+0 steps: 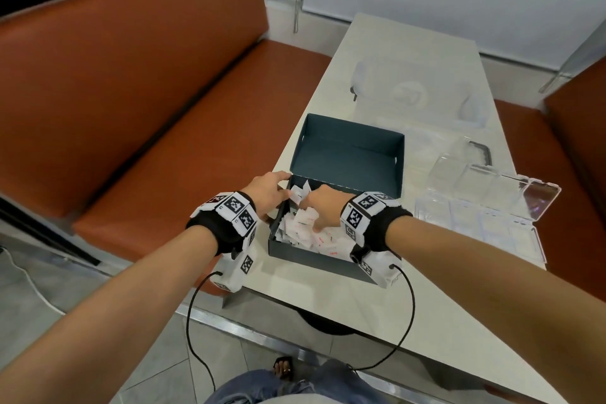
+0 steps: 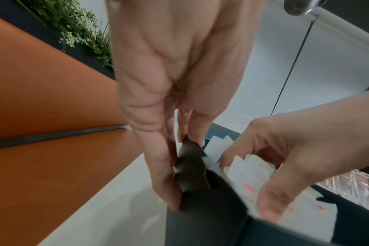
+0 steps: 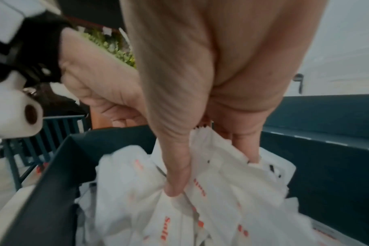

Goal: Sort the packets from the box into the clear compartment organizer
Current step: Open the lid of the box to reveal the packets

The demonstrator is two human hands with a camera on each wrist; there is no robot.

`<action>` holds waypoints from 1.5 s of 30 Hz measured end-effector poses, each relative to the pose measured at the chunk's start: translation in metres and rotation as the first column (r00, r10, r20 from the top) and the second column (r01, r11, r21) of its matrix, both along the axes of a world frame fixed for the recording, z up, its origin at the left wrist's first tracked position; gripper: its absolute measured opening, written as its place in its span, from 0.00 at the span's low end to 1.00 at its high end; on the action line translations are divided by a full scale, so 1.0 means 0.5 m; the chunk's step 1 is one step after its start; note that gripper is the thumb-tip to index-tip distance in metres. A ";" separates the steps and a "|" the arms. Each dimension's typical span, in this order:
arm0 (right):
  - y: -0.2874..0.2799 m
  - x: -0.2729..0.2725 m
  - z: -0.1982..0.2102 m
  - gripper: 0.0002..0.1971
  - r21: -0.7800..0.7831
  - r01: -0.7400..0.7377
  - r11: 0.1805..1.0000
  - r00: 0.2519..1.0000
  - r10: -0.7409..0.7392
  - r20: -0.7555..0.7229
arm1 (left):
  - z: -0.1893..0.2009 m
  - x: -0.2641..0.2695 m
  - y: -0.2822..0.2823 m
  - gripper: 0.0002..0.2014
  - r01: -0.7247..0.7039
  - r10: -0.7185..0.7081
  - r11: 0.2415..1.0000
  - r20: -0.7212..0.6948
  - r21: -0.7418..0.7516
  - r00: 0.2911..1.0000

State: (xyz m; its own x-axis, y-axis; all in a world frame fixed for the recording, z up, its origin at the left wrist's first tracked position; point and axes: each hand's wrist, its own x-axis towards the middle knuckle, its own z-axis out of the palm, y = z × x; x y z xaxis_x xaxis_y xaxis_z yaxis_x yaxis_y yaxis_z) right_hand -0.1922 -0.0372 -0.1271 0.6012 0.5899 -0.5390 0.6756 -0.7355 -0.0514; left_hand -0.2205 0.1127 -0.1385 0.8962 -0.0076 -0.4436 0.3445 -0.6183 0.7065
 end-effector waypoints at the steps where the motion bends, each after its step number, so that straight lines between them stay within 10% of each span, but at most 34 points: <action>1: -0.008 0.003 0.003 0.27 0.029 0.021 0.999 1.000 -0.021 -0.004 | -0.002 0.000 0.000 0.22 -0.003 0.003 1.000 -0.001 -0.006 1.000; 14: -0.121 0.012 0.081 0.44 0.500 0.444 0.744 0.896 -0.383 -0.225 | 0.019 0.001 0.004 0.26 0.083 -0.088 0.987 0.030 0.134 0.996; 20: -0.163 0.011 0.106 0.23 0.672 0.724 0.159 0.658 -0.452 -0.602 | 0.068 0.022 -0.007 0.20 -0.066 0.051 0.998 0.479 0.016 0.876; 25: -0.150 0.004 0.130 0.16 0.530 0.826 -0.189 0.531 -0.052 -0.846 | 0.118 0.038 -0.080 0.21 -0.132 0.292 0.794 0.183 -0.593 0.939; 30: -0.123 0.001 0.140 0.16 0.528 0.810 -0.254 0.541 -0.021 -0.841 | 0.126 0.046 -0.140 0.38 -0.213 0.063 0.389 -0.205 -0.896 0.977; 34: -0.122 0.001 0.138 0.13 0.647 0.737 -0.196 0.590 -0.279 -0.758 | 0.132 0.055 -0.163 0.41 -0.233 -0.138 0.184 -0.259 -0.955 0.956; 45: -0.200 0.040 0.136 0.07 0.826 0.533 0.180 0.759 -0.533 -0.374 | 0.157 0.080 -0.222 0.16 -0.243 -0.032 0.346 -0.270 -0.906 0.962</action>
